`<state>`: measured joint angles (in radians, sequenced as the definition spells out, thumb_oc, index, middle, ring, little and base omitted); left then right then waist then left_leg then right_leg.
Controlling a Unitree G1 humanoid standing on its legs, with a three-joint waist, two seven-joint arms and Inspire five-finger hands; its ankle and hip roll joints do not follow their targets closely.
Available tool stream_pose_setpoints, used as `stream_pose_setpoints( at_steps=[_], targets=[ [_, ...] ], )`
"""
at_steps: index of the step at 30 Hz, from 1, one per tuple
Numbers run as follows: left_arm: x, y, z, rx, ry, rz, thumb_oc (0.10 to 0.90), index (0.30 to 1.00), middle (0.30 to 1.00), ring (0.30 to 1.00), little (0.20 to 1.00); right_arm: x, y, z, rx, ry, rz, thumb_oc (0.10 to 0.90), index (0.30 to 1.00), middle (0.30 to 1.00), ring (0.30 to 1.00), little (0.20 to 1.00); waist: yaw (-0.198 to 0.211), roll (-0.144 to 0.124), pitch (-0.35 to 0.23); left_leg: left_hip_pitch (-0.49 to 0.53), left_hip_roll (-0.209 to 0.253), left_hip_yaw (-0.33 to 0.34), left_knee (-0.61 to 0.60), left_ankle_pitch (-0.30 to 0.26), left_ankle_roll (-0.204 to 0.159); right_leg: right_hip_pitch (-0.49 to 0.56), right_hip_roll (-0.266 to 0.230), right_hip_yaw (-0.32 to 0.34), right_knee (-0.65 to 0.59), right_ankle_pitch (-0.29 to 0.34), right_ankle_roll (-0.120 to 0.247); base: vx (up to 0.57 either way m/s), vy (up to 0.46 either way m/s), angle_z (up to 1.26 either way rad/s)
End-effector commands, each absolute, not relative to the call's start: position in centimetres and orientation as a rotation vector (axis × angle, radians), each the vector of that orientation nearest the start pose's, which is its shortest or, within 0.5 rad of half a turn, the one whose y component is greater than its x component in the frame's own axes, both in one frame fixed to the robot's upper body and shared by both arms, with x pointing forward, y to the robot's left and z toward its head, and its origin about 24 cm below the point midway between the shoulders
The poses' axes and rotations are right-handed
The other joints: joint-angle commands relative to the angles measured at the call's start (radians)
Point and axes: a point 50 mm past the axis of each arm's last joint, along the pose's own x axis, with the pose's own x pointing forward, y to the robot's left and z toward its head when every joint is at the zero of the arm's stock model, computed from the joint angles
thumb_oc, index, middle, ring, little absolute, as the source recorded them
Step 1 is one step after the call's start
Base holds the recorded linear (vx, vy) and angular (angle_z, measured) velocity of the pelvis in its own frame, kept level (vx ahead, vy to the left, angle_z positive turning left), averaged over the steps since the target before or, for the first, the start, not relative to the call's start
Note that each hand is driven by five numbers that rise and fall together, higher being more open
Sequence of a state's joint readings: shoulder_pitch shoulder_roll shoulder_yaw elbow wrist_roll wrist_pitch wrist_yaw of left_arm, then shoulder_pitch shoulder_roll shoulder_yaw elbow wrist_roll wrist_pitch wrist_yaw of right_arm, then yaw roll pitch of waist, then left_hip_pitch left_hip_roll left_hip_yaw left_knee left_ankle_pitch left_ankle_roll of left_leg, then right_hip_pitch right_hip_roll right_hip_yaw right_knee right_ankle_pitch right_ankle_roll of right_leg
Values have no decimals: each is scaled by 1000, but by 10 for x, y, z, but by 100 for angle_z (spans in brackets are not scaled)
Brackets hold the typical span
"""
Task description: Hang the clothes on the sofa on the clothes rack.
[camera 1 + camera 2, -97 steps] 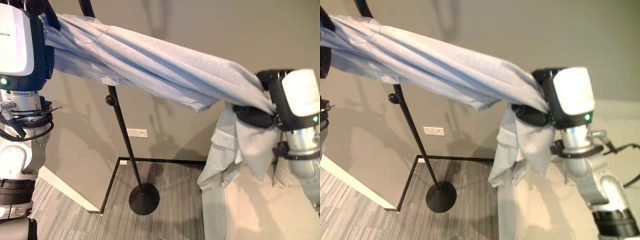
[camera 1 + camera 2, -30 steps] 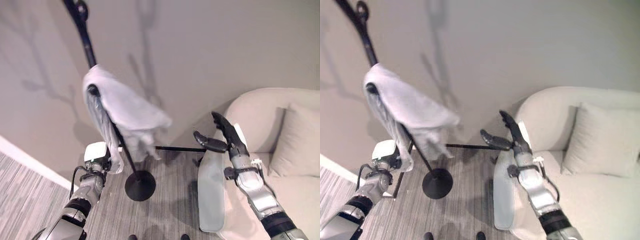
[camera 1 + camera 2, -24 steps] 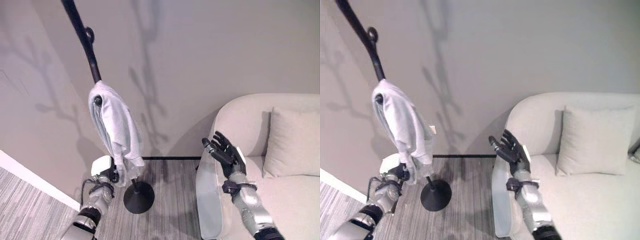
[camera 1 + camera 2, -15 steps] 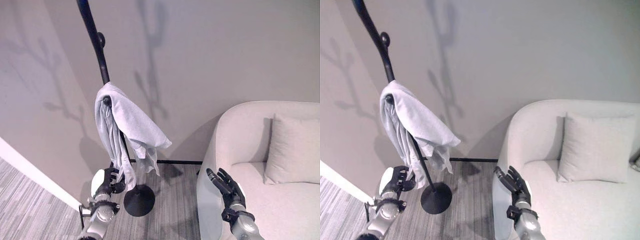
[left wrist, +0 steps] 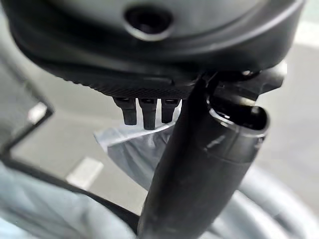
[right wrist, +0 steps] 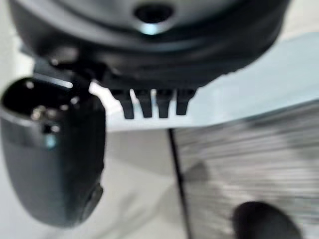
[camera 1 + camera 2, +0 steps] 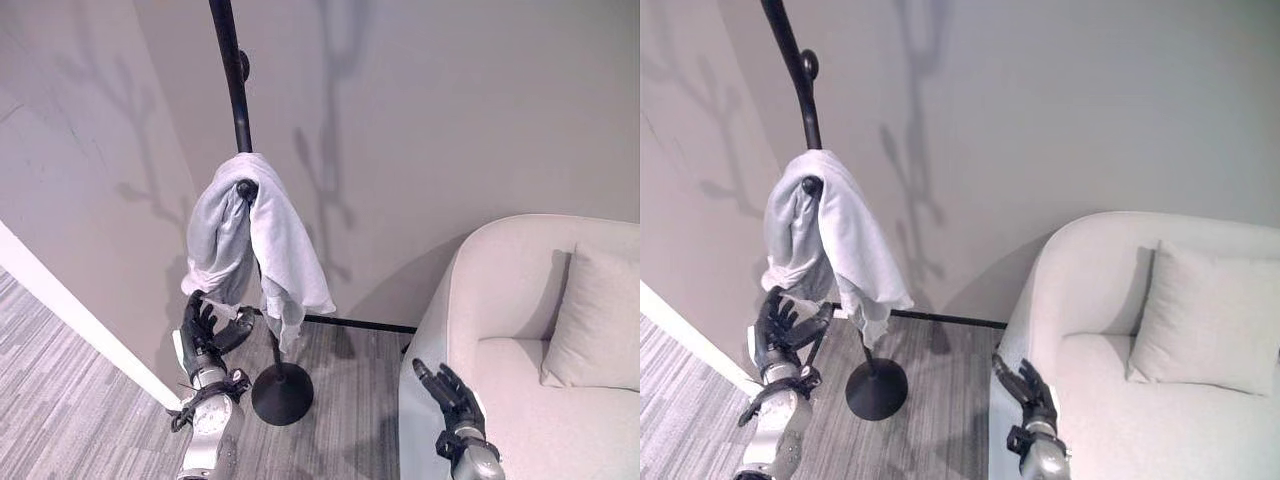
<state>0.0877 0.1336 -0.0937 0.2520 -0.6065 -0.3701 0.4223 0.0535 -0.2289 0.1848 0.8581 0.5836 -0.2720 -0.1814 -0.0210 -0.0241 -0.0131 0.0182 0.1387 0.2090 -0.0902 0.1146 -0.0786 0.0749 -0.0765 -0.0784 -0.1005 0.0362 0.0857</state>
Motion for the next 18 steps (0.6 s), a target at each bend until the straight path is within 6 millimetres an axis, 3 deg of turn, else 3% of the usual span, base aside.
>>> stream_pose_setpoints(
  at_steps=[1,2,3,5,7,8,9,10,12,14,16,18],
  targets=[
    [231,208,17,-553,-128,444,800,900,900,900,900,191,-229,-97,201,500,-434,800,900,900,900,900,11,-25,-23,-25,10,-42,14,-68,5,11,-20,-43,29,-103,10,0,0,0],
    [225,203,11,-554,-84,337,800,900,900,900,900,181,-232,-107,196,562,-458,800,900,900,900,900,17,-23,-18,-25,9,-46,15,-68,5,12,-18,-46,30,-105,9,0,0,0],
    [224,203,10,-555,-84,336,800,900,900,900,900,181,-232,-107,197,562,-457,800,900,900,900,900,17,-23,-18,-25,9,-46,15,-68,5,12,-18,-46,29,-105,9,-36,-26,5],
    [212,204,-17,-488,48,169,800,900,900,900,900,160,-243,-123,198,678,-510,800,900,900,900,900,29,-22,-10,-29,8,-51,16,-67,4,15,-14,-47,29,-107,8,-30,-23,10],
    [195,211,-56,-465,241,189,800,900,900,900,900,139,-250,-136,211,783,-557,800,900,900,900,900,34,-17,-7,-28,8,-53,17,-66,4,18,-12,-47,29,-109,7,-11,-9,10],
    [195,211,-56,-465,241,189,800,900,900,900,900,139,-250,-136,211,783,-557,800,900,900,900,900,34,-17,-7,-29,8,-53,17,-66,4,18,-12,-47,29,-109,7,2,-1,10],
    [170,215,-91,-323,450,178,800,900,900,900,900,119,-257,-144,235,876,-624,800,900,900,900,900,37,-9,-3,-25,10,-54,19,-68,5,24,-11,-50,31,-115,5,1,1,11],
    [170,215,-91,-323,449,178,800,900,900,900,900,120,-258,-144,235,875,-625,800,900,900,900,900,38,-9,-5,-30,10,-54,18,-66,5,19,-10,-50,30,-113,4,5,6,11],
    [137,221,-125,-314,667,253,800,900,900,900,900,98,-262,-152,264,969,-687,800,900,900,900,900,36,-3,-4,-27,10,-54,19,-66,4,22,-9,-51,30,-115,3,9,10,8],
    [106,225,-147,-350,822,365,800,900,900,900,900,80,-260,-157,308,1039,-729,800,900,900,900,900,31,-1,-6,-27,10,-56,20,-67,2,21,-6,-54,32,-118,1,14,1,5],
    [67,230,-163,-379,1001,511,800,900,900,900,900,54,-257,-163,380,1115,-812,800,900,900,900,900,22,-4,-11,-23,11,-57,18,-68,0,23,-5,-55,31,-120,-2,30,-16,12],
    [36,241,-168,-423,1092,683,800,900,900,900,900,38,-255,-165,445,1161,-875,800,900,900,900,900,20,-9,-21,-20,11,-58,14,-70,-2,25,-2,-56,27,-121,-3,54,-26,17]
  ],
)
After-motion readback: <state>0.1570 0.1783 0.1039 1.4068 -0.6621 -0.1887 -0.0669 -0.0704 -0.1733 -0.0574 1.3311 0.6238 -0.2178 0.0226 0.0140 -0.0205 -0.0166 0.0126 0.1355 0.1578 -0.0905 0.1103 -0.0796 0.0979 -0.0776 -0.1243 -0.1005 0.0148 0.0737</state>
